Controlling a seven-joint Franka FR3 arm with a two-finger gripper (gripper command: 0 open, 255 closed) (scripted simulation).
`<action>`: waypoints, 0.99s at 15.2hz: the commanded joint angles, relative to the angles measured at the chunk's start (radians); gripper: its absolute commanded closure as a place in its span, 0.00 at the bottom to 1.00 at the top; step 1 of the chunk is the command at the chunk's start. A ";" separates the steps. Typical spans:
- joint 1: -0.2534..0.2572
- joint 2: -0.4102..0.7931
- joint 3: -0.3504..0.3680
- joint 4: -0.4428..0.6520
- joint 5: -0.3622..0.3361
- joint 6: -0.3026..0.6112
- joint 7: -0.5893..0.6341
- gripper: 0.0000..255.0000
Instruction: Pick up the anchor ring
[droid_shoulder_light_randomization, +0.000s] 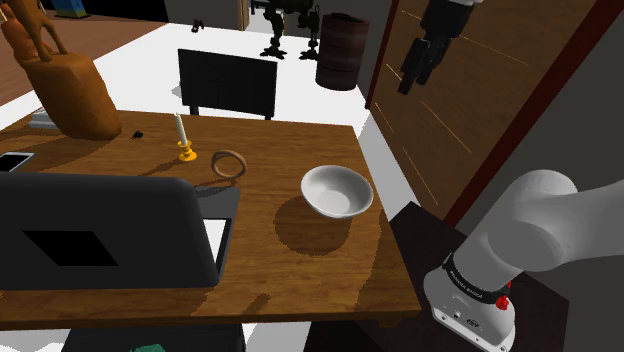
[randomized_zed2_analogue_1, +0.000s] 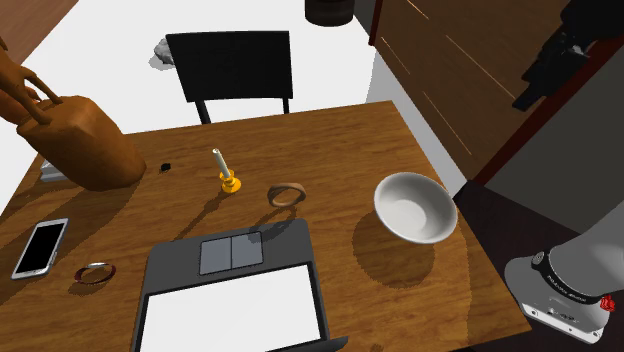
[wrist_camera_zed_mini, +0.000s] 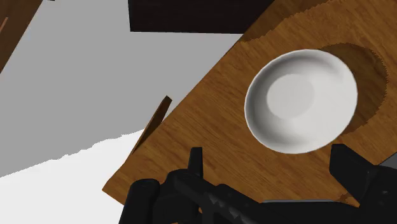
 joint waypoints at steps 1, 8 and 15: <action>0.000 0.000 0.000 0.000 0.000 0.000 0.000 0.00; 0.068 0.199 0.007 0.004 0.016 0.210 -0.092 0.00; 0.130 0.420 0.024 0.064 0.036 0.385 -0.187 0.00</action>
